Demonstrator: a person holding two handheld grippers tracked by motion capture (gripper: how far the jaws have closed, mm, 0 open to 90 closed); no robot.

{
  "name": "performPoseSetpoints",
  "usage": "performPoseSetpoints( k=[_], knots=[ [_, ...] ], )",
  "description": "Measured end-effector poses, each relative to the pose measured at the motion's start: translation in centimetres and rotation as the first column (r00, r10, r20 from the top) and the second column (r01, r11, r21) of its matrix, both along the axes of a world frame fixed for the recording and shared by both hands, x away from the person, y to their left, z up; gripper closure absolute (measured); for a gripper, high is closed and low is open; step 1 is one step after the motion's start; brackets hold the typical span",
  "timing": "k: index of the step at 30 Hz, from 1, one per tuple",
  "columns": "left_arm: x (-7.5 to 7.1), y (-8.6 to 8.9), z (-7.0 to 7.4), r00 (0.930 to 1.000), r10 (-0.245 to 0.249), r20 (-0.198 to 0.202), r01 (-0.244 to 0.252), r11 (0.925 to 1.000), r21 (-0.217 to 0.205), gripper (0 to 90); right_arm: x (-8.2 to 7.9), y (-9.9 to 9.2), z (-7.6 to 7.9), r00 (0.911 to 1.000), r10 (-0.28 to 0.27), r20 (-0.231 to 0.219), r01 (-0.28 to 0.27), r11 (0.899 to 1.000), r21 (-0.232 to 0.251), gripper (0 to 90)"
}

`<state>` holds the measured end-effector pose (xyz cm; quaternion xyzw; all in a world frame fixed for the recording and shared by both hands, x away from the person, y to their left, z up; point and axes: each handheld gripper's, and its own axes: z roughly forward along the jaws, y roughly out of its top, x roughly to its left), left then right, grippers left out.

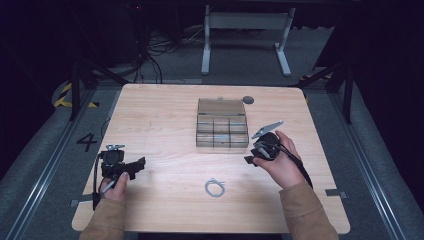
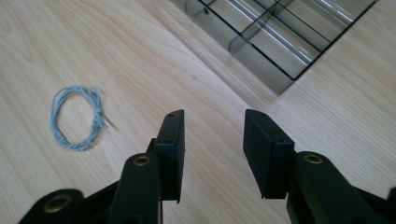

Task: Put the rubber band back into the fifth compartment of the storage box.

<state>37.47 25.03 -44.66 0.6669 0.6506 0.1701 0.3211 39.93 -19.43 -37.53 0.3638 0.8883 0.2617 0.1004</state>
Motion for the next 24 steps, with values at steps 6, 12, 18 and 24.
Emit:
performPoseSetpoints(
  k=[6,12,18,24],
  knots=[
    [0.0,0.1,0.0,1.0000,0.003,-0.002,-0.003,1.0000,-0.004,15.9,-0.6,1.3,0.1,0.9993,0.037,-0.005,-0.037,0.999,0.004,59.6],
    [0.0,0.0,0.0,1.0000,0.000,-0.003,0.000,1.0000,-0.002,15.9,-0.9,2.3,0.0,0.9965,0.082,-0.018,-0.081,0.997,0.017,59.1],
    [0.0,0.0,0.0,1.0000,-0.001,-0.002,0.001,1.0000,-0.003,15.9,-1.5,4.3,-0.5,0.9845,0.173,-0.029,-0.172,0.985,0.032,59.0],
    [0.0,0.0,0.0,1.0000,0.000,-0.003,0.000,1.0000,-0.002,15.9,-1.8,5.1,-0.6,0.9784,0.204,-0.030,-0.204,0.979,0.029,58.8]
  ],
)
